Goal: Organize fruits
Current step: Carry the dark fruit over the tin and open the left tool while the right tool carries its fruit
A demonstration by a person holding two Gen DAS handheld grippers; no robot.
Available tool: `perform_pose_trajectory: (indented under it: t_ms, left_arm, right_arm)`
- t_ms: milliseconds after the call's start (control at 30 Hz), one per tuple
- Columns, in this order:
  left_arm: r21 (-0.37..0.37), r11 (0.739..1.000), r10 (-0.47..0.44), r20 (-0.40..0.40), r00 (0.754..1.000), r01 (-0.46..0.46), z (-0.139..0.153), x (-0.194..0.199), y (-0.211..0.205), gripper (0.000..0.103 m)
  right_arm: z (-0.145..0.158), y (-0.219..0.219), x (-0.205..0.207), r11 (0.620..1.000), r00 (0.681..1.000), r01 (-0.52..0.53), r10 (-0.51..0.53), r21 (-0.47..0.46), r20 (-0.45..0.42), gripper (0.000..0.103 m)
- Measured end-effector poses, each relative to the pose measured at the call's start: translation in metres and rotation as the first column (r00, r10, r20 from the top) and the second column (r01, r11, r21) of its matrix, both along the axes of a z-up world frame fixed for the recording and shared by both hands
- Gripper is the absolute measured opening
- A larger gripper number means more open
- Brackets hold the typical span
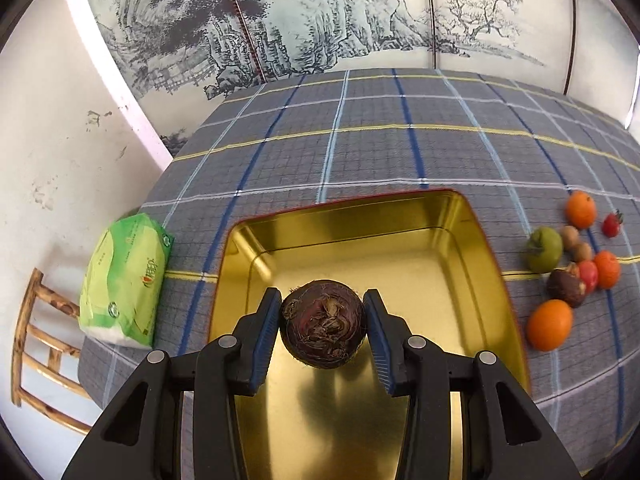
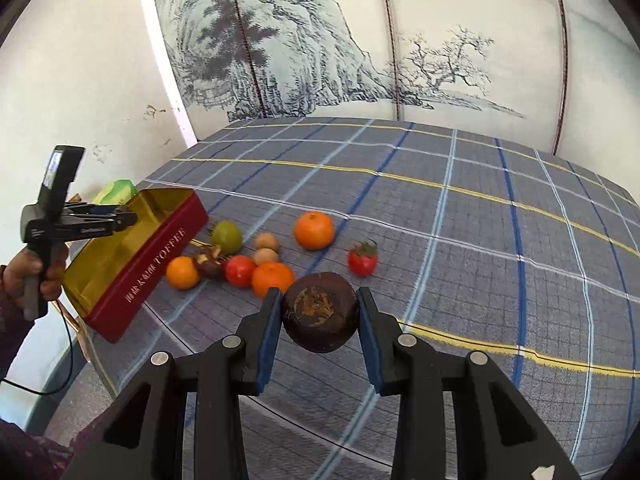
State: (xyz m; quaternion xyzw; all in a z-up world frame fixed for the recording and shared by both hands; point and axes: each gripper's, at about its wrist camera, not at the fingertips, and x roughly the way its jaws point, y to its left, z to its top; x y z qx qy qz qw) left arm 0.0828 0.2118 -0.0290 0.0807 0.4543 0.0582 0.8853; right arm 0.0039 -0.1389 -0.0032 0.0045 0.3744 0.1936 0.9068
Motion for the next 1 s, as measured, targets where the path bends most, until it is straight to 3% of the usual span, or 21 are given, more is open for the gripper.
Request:
perform_pose_trajectory:
  t_ms: [433,1000]
  left_arm:
    - [0.043,0.998,-0.034,-0.069,0.997,0.037,-0.018,0.029,0.018,0.043]
    - [0.040,0.998,-0.039,-0.082,0.996,0.042,-0.022,0.042,0.033,0.044]
  right_arm:
    - [0.010,0.029,0.003,0.999,0.999,-0.046,0.046,-0.016,0.003,0.034]
    - [0.014,0.057,0.006,0.995,0.995,-0.095,0.095,-0.033,-0.008,0.034]
